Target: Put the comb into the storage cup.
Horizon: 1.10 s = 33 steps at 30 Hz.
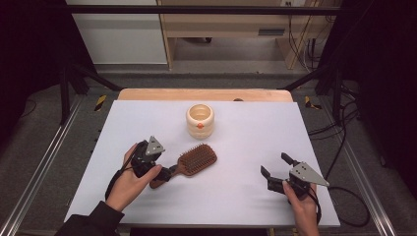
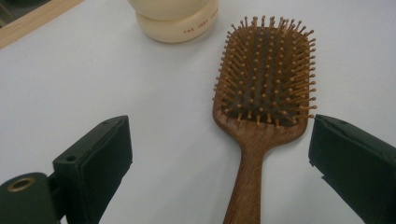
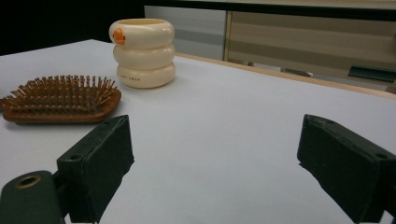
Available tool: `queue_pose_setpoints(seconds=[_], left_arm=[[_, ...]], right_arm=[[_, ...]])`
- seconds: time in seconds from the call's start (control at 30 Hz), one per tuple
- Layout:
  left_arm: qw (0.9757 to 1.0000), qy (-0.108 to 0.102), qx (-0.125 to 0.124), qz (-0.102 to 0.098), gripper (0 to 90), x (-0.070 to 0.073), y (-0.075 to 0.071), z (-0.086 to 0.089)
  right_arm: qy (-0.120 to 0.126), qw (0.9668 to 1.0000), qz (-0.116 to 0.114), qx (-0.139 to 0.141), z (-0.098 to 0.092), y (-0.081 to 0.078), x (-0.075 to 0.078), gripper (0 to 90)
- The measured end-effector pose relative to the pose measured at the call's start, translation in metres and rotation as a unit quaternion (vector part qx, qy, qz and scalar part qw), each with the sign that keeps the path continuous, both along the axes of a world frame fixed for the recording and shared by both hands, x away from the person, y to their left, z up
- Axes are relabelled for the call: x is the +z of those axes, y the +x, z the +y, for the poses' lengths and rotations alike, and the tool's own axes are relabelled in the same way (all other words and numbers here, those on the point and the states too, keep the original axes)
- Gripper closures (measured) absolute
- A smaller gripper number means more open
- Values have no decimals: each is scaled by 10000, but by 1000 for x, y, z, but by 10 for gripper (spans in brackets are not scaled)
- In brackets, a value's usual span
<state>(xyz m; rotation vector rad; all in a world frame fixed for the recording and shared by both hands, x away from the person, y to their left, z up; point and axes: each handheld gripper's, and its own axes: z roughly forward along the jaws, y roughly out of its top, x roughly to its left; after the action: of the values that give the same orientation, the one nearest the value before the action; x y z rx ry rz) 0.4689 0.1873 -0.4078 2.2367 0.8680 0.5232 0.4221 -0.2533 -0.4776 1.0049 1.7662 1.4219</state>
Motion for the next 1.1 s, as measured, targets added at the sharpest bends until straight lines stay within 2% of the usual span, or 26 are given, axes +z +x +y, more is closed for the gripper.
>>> queue_pose_setpoints(seconds=[0.13,0.27,0.33,0.53,0.7,0.77,0.93,1.1], left_arm=[[9999,107,-97,83,59,-1,3,-2],[9997,10,-76,211,58,-3,7,-1],[9998,37,-13,218,54,-3,9,-1],[9996,19,-30,264,54,-6,13,0],[9995,39,-130,292,54,-9,17,0],[9993,-22,-128,342,54,-10,20,0],[9987,29,-153,483,55,-13,20,1],[9983,-30,-101,568,53,-13,26,-3]], right_arm=[[8,10000,-18,9,0,0,0,105],[-12,10000,-5,-12,0,-1,0,103],[-4,10000,-3,-19,0,-1,0,103],[-14,10000,16,-26,0,0,0,102],[-34,10000,-16,2,1,-1,1,103],[-54,10000,-11,10,1,0,0,102],[-50,10000,6,10,1,-1,0,102],[-93,10000,-8,33,3,-1,0,102]])
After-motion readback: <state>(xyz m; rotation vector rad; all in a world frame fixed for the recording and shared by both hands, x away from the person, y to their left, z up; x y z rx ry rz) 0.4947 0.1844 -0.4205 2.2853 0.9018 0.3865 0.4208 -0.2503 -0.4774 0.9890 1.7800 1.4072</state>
